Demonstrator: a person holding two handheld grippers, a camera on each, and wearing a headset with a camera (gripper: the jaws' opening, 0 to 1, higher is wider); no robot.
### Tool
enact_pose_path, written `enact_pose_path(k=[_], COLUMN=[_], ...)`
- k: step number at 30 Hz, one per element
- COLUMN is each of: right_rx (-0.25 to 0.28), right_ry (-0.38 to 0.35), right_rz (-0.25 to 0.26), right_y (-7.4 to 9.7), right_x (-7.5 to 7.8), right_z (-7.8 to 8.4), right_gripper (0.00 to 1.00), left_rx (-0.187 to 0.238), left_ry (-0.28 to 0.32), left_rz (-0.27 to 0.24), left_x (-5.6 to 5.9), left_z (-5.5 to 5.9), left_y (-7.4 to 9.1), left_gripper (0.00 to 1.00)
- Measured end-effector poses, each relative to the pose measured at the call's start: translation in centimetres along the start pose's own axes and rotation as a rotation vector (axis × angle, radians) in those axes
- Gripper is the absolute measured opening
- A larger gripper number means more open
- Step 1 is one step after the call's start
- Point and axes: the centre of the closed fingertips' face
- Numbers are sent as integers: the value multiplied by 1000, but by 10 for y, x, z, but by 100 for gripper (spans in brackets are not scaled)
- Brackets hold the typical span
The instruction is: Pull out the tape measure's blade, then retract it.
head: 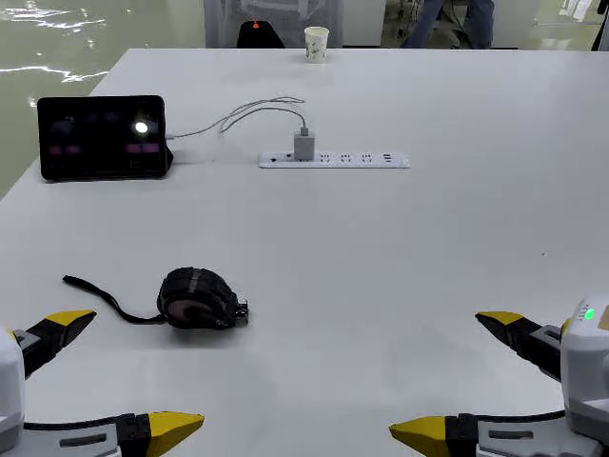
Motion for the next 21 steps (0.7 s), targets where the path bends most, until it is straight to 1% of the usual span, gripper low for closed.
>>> enact_pose_path(k=[14,21], right_rx=[0,-5], right_ry=[2,6], right_rz=[-3,-13], right_y=[0,-1], right_x=[1,1], right_z=[0,1], right_gripper=[99,99], left_rx=[-5,-15], left_ry=[-4,-7], left_rz=[1,8], left_x=[-2,-2], left_z=[-1,-1], left_y=[-1,-2], left_gripper=[99,99])
Point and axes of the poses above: the centre of the closed fingertips' face, and the gripper's own axes: y roughly backward along the fingers, x roughly to its right, z roughly out of its underside, and after that the axes turned 15 degrees about z, right-handed
